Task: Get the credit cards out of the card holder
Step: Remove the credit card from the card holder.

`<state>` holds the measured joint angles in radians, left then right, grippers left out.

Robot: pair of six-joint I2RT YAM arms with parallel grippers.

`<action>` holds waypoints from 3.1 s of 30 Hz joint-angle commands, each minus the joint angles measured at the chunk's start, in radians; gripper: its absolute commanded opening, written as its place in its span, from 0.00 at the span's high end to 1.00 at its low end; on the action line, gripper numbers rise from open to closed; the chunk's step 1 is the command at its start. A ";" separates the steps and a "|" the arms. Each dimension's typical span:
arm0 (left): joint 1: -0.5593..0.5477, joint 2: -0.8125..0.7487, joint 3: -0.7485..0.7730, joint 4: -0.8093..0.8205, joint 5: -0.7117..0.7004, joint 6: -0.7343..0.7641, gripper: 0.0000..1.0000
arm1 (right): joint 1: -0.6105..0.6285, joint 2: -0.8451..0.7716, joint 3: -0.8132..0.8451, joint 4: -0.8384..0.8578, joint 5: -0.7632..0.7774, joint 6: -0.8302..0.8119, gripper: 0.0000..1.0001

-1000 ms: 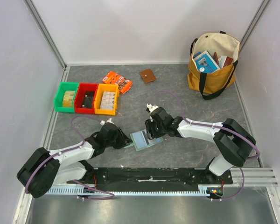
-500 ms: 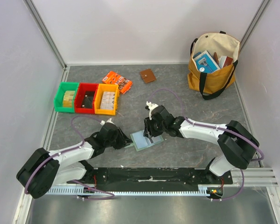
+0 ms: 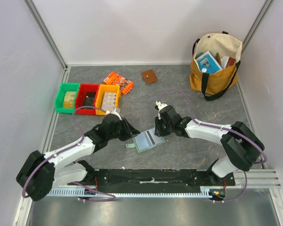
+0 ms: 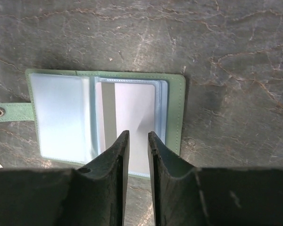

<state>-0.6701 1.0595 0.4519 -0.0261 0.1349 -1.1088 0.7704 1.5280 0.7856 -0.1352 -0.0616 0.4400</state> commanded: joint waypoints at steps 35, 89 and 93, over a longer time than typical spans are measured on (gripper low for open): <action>-0.074 0.430 0.022 0.296 0.057 -0.080 0.67 | -0.031 -0.088 -0.059 0.022 0.019 -0.056 0.72; -0.077 0.401 -0.093 0.601 0.164 -0.200 0.98 | -0.036 0.076 -0.098 0.088 -0.110 -0.009 0.91; -0.079 0.384 -0.122 0.598 0.166 -0.212 0.98 | -0.040 0.093 -0.098 0.085 -0.110 -0.003 0.94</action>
<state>-0.7376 1.4887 0.3500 0.5011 0.2710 -1.2736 0.7300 1.5654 0.7021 -0.0093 -0.1989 0.4362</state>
